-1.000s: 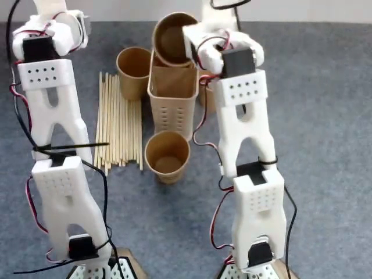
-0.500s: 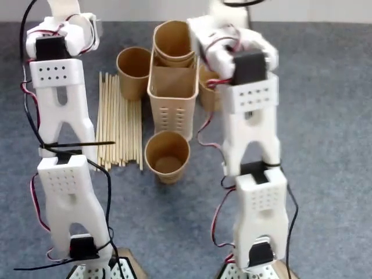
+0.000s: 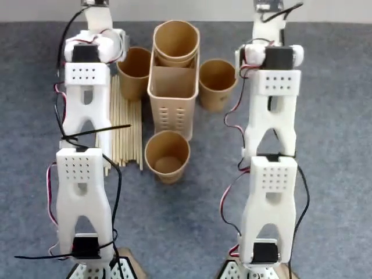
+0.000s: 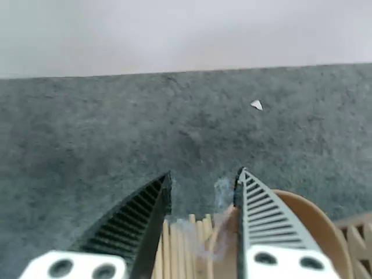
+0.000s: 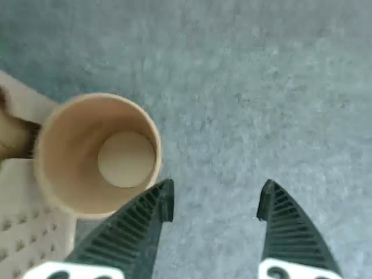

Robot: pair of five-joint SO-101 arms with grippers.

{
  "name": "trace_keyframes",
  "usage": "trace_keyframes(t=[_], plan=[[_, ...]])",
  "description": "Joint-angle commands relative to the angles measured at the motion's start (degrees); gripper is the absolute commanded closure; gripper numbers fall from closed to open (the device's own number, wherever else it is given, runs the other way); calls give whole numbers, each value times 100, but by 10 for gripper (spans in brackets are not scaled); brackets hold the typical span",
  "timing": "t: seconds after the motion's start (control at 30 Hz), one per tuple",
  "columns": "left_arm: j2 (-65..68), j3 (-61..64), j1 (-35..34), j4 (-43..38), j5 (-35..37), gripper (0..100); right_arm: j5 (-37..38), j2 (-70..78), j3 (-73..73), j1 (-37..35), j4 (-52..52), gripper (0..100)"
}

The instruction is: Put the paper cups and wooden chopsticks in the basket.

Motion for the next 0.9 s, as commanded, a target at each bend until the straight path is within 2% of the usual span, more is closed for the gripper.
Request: trace_keyframes(t=[0.0, 0.37, 0.57, 0.63, 0.77, 0.87], plan=[[48, -13, 136, -114, 53, 800, 88, 48, -110, -136, -286, 759], [637, -31, 92, -88, 44, 801, 88, 75, -119, -66, -497, 759], [655, -435, 4, 475, 53, 802, 53, 66, -321, -57, -453, 759], [664, -655, 4, 721, 35, 836, 53, 101, -312, -171, -453, 759], [664, -954, 13, 905, 26, 993, 53, 110, -312, -382, -462, 759], [655, -1138, -4, 932, 18, 995, 53, 119, -312, -391, -462, 759]])
